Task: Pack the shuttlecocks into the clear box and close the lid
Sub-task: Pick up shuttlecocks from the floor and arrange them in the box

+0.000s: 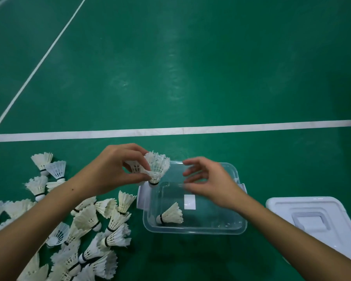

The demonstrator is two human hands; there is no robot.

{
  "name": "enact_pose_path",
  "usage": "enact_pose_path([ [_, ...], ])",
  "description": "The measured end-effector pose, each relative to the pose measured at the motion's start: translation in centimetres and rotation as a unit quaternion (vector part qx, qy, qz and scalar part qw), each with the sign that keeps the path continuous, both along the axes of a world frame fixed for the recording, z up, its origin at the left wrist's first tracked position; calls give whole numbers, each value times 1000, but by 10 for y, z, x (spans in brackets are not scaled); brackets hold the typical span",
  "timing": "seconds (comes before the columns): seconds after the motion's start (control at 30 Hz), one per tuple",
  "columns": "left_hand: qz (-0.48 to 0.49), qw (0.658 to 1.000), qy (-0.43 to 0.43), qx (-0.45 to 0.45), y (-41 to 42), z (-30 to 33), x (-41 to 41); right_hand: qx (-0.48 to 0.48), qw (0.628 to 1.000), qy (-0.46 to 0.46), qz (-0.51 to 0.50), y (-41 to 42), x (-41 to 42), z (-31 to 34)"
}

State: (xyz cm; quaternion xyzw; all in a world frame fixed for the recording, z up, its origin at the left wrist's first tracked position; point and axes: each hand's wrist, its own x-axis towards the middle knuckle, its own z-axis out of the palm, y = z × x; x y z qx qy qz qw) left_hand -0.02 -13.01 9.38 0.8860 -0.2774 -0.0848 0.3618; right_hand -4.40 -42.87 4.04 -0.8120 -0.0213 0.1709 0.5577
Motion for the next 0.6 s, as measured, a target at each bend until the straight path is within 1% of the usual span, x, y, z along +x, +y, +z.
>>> enact_pose_path([
  [0.07,-25,999,-5,42,-13,2,11,46,996,-79,-6,5,1,32],
  [0.1,-40,997,-10,60,-19,2,16,47,992,-115,6,9,2,43],
  [0.2,-61,995,-9,78,-32,-1,22,4,982,-179,56,20,5,49],
  [0.33,-35,998,20,51,-37,-4,17,-42,974,-213,62,18,6,34],
  [0.47,1,999,39,23,-38,-9,5,-65,969,-229,60,17,-1,18],
  [0.6,74,996,44,-2,-29,-16,-3,-84,977,-196,-8,-7,-13,-5],
])
